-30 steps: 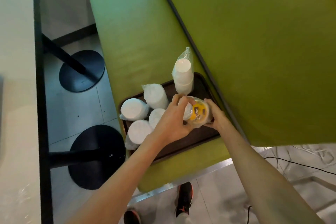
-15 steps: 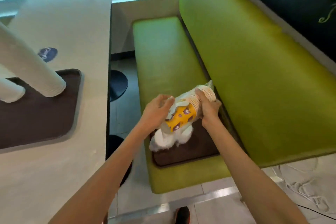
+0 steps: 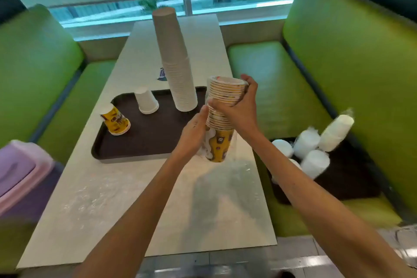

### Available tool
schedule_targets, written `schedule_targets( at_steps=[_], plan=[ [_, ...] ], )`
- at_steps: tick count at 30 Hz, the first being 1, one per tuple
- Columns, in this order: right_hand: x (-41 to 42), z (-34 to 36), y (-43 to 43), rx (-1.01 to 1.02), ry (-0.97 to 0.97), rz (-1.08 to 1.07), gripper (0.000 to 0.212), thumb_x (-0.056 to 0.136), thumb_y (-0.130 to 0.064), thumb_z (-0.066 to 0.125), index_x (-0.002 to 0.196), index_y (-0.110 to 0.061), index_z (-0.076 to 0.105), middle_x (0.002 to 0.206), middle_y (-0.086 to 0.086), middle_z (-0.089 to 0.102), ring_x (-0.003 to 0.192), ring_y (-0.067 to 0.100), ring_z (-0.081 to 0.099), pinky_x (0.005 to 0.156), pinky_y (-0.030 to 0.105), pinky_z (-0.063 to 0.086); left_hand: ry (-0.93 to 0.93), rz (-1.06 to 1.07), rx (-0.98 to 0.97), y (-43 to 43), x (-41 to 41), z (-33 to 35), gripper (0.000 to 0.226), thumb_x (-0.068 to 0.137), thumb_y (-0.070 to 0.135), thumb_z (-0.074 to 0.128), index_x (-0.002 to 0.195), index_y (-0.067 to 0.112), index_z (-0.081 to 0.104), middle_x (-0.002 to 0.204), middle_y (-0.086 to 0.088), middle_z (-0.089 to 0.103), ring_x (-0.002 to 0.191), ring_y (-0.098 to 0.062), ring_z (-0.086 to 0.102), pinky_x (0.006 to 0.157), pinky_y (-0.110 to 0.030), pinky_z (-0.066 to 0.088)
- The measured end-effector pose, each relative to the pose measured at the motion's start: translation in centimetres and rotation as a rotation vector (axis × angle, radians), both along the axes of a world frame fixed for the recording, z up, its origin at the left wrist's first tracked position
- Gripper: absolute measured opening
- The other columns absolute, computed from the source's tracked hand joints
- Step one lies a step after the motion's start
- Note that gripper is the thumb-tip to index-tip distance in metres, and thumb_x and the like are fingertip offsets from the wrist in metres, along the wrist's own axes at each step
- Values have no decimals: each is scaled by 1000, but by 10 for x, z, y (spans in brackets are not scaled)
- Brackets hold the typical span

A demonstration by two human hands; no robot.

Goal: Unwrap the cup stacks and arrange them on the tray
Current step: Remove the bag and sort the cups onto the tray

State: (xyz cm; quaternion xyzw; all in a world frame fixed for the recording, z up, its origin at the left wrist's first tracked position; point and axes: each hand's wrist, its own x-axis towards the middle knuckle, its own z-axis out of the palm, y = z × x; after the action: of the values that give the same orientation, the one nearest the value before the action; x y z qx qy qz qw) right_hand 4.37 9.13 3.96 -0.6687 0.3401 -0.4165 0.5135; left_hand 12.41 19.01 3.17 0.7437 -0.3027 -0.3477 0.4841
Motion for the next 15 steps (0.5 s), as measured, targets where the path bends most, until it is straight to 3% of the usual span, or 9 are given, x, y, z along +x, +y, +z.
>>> schedule_targets(
  at_steps=[4,7,11,15],
  plan=[
    [47,2,58,-134,67,62,102,59,-32,89,141,-22,29,130,-1,47,121,21,47,101,38,45,110,72,-40,54,39,3,61,96,59,17,142,28,41,136,-1,54,125,-19,51,95,-30,40],
    [69,4,77,-207,69,94,98,63,-30,88,142,-19,30,134,1,47,122,19,46,101,36,45,152,122,-113,73,57,8,59,98,54,12,140,26,42,134,-4,56,122,-19,53,90,-25,43],
    [92,3,82,-223,32,132,98,65,-26,88,143,-14,30,140,6,46,126,18,47,105,38,45,177,140,-174,77,76,13,58,101,47,11,140,18,43,126,-6,57,118,-20,54,64,-9,48],
    [111,-6,82,-254,28,149,102,65,-25,88,146,-11,27,140,8,43,124,8,40,95,1,31,212,177,-185,78,89,11,64,100,49,9,142,13,42,136,-12,53,125,-25,52,74,-15,48]
  ],
)
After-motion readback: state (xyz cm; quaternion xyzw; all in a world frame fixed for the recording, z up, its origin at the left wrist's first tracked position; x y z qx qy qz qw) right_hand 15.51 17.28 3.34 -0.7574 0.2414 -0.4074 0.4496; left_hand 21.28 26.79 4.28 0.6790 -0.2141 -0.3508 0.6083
